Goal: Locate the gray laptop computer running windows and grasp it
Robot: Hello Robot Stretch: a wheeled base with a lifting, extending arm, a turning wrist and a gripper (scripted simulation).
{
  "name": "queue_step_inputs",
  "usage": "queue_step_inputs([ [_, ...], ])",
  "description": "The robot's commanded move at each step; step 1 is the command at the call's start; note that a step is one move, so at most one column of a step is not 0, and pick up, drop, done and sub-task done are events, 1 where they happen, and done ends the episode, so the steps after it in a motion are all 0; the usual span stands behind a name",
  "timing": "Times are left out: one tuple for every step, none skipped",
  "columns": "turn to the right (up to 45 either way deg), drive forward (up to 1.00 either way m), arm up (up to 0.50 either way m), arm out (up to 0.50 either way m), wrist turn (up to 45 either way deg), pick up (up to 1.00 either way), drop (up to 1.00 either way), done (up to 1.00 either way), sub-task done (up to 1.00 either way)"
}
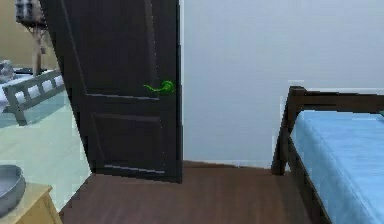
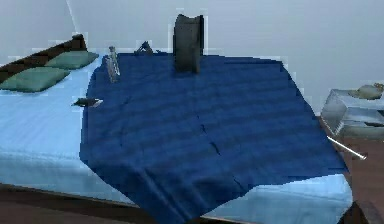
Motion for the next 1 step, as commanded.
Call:
queue_step_inputs([
  [0.0, 0.6, 0.0, 0.0, 0.0, 0.0, 0.0, 0.0, 0.0],
])
